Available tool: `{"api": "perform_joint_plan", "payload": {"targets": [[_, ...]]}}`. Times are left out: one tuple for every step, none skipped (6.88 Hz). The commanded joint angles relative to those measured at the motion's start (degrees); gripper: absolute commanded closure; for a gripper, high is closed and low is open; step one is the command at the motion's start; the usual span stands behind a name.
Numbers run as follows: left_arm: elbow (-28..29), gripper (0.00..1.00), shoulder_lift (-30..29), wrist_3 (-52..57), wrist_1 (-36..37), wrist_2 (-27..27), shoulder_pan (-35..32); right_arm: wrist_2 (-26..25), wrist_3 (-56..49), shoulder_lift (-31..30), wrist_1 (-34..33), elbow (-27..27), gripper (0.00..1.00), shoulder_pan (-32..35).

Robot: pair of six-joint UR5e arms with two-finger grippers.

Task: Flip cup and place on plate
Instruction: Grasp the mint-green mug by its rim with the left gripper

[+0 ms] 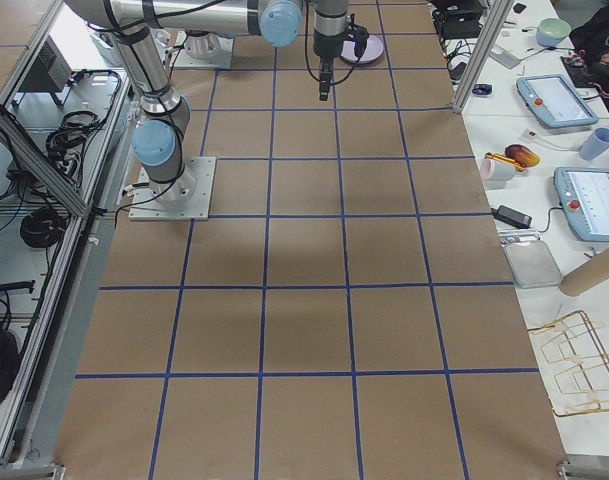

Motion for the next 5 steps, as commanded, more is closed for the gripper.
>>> {"api": "perform_joint_plan", "payload": {"targets": [[-1.2, 0.00, -0.4, 0.7, -1.4, -0.1, 0.0, 0.0, 0.0, 0.0, 0.0, 0.0, 0.00, 0.0], [-2.3, 0.00, -0.4, 0.7, -1.4, -0.4, 0.0, 0.0, 0.0, 0.0, 0.0, 0.0, 0.00, 0.0], [-2.9, 0.00, -0.5, 0.6, -1.4, -0.4, 0.0, 0.0, 0.0, 0.0, 0.0, 0.0, 0.00, 0.0], [-3.4, 0.00, -0.5, 0.5, -1.5, -0.5, 0.0, 0.0, 0.0, 0.0, 0.0, 0.0, 0.00, 0.0], [-3.6, 0.00, -0.5, 0.6, -1.6, -0.7, 0.0, 0.0, 0.0, 0.0, 0.0, 0.0, 0.00, 0.0]]}}
